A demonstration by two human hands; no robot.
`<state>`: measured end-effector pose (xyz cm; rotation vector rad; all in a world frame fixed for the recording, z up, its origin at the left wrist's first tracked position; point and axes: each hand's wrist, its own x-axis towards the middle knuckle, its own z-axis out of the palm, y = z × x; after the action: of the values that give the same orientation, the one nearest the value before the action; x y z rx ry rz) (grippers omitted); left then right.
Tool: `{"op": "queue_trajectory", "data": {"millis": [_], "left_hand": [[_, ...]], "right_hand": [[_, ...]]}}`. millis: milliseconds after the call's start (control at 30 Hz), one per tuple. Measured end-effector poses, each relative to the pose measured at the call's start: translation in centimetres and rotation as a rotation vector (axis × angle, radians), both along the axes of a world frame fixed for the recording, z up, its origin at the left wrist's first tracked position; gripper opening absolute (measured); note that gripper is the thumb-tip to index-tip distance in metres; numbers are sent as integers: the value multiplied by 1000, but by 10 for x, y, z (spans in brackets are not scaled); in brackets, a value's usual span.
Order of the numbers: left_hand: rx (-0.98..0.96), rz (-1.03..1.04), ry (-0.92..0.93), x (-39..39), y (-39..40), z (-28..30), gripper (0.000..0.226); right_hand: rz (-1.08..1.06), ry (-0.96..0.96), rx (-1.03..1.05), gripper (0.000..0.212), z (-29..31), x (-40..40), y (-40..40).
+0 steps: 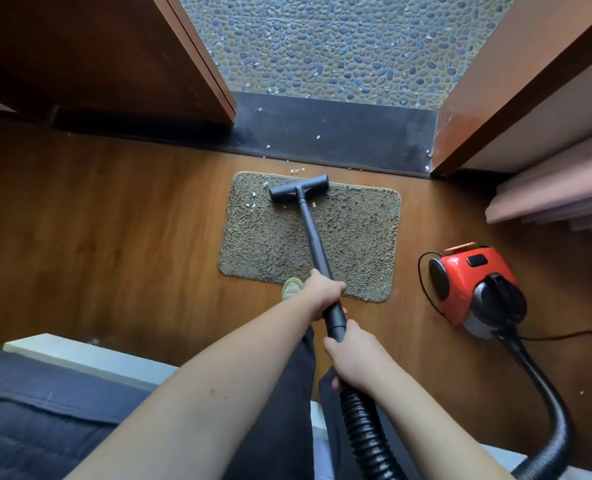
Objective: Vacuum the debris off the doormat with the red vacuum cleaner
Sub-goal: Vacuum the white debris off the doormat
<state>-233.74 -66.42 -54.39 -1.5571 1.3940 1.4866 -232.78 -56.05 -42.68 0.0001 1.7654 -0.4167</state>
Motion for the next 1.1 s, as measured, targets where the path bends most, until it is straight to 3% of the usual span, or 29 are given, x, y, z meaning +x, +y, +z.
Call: {"op": "queue_trajectory", "data": {"millis": [167,367,667,900,1100], "left_hand": [[82,11,-31,19,36,-2,54],[78,-40,-55,27,61,0,65],[18,-17,-19,10,32,-7,55],[-27,-57,25,-10,1,-9,48],[-1,-48,15,-6,8,-4,42]], "right_hand": [[6,-11,-6,32,8,15,33],[4,-41,-5,18,19,19,56],[13,45,30,35,-5,14,29],[-58,46,20,28,-20,-1,-7],[-68,31,-7,26,-7,1,7]]}}
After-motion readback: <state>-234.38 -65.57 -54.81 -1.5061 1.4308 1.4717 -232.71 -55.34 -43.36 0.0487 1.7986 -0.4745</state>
